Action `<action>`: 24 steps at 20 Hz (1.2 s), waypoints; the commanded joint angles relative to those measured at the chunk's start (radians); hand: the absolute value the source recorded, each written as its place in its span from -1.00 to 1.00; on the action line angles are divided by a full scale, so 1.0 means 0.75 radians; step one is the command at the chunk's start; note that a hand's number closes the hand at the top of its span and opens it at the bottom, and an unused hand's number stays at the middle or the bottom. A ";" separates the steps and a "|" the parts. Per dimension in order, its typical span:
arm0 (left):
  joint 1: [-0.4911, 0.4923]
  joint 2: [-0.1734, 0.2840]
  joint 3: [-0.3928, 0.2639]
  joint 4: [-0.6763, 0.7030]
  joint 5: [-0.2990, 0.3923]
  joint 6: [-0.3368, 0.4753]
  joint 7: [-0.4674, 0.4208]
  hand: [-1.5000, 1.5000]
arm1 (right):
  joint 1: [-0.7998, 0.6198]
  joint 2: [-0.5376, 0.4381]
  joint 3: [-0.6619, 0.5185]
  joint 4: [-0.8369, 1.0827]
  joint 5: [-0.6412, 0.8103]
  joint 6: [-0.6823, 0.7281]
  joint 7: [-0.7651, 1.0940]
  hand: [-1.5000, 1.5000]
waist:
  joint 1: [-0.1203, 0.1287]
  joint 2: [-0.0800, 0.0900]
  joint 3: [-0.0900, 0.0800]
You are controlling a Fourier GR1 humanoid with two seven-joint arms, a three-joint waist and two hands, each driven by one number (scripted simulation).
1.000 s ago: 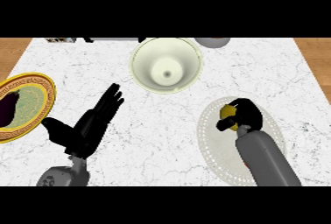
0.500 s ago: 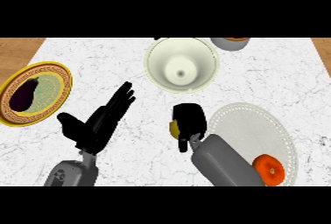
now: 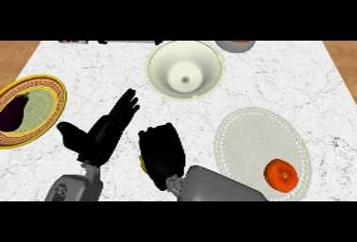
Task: Pick the lemon from the placemat and place it in the bowl
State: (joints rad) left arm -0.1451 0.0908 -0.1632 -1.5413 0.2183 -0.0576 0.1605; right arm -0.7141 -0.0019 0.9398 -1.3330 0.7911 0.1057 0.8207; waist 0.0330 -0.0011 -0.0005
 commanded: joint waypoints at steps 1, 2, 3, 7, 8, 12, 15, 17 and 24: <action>0.004 0.013 0.030 -0.023 0.006 0.005 0.008 0.00 | -0.088 0.002 0.032 -0.268 -0.015 0.018 0.177 1.00 | -0.028 -0.007 0.000; -0.035 -0.018 0.034 0.048 -0.012 0.027 -0.028 0.00 | -0.135 0.002 0.032 -0.329 -0.014 0.040 0.229 1.00 | -0.036 -0.006 0.000; 0.039 0.019 0.037 0.036 0.000 -0.028 -0.074 0.00 | -0.119 0.002 -0.010 -0.374 0.054 0.037 0.218 1.00 | -0.045 -0.007 0.000; 0.056 0.008 0.020 -0.010 -0.022 -0.002 -0.037 0.00 | -0.264 0.002 -0.149 -0.517 0.031 0.216 0.341 1.00 | -0.040 -0.006 0.000; -0.017 0.002 0.069 0.065 0.032 -0.030 -0.036 0.00 | -0.292 0.002 -0.176 -0.520 0.020 0.209 0.342 1.00 | -0.043 -0.002 0.000; 0.069 -0.032 -0.022 -0.094 -0.063 0.059 0.035 0.00 | -0.313 0.002 -0.308 -0.557 0.040 0.277 0.312 1.00 | -0.038 -0.005 0.001; 0.096 -0.021 -0.010 -0.129 -0.043 0.022 0.012 0.00 | -0.373 0.002 -0.309 -0.411 0.033 0.135 0.292 1.00 | -0.027 -0.002 0.000; 0.021 -0.011 0.050 0.005 -0.013 -0.020 -0.028 0.00 | -0.453 0.002 -0.334 -0.346 0.001 0.115 0.276 1.00 | -0.030 0.001 0.000; 0.034 0.027 0.070 -0.078 0.014 -0.049 0.048 0.00 | -0.487 -0.030 -0.637 -0.055 0.027 0.032 -0.058 1.00 | -0.026 0.005 0.000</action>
State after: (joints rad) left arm -0.1257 0.0831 -0.1325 -1.5795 0.2068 -0.0637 0.1799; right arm -1.0630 -0.0125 0.5603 -1.4748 0.8127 0.1740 0.8800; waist 0.0112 0.0009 -0.0005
